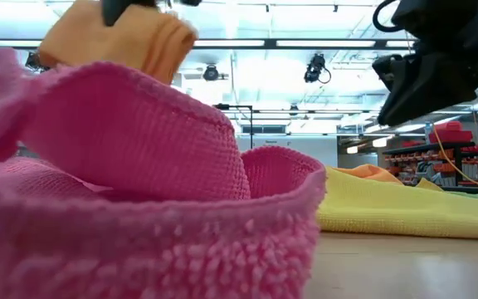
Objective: Fold microfiber towels
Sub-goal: Put the folded orange microfiber cloth into the transparent bin
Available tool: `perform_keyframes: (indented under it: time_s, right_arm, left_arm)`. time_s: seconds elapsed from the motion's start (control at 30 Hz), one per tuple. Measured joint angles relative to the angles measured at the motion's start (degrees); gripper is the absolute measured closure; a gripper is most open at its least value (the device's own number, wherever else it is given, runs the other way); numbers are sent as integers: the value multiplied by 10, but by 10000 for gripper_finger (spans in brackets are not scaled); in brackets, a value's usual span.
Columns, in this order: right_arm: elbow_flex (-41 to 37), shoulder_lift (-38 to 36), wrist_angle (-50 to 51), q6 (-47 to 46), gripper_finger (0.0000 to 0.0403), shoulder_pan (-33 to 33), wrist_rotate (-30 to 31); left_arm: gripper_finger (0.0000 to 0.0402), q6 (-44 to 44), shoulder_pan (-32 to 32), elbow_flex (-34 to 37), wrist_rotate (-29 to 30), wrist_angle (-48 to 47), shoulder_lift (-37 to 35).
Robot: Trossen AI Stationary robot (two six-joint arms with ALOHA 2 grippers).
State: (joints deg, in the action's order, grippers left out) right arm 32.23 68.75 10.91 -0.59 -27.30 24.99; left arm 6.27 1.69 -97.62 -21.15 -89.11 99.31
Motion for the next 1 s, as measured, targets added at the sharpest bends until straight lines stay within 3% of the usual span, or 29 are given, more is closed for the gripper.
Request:
perform_keyframes:
  time_s: [0.23, 0.37, 0.67, 1.0]
  right_arm:
    - [0, -1, -71, 157, 345, 46, -5]
    - [0, -5, -96, 197, 354, 80, -59]
    - [0, -5, -169, 174, 357, 116, -135]
    - [0, -4, -212, 154, 357, 118, -144]
  left_arm:
    - [383, 114, -106, 122, -2, 20, -110]
    - [383, 153, -159, 173, -31, 31, -122]
    - [383, 293, -181, 211, -42, 25, -90]
    - [383, 396, -180, 211, -62, 2, -2]
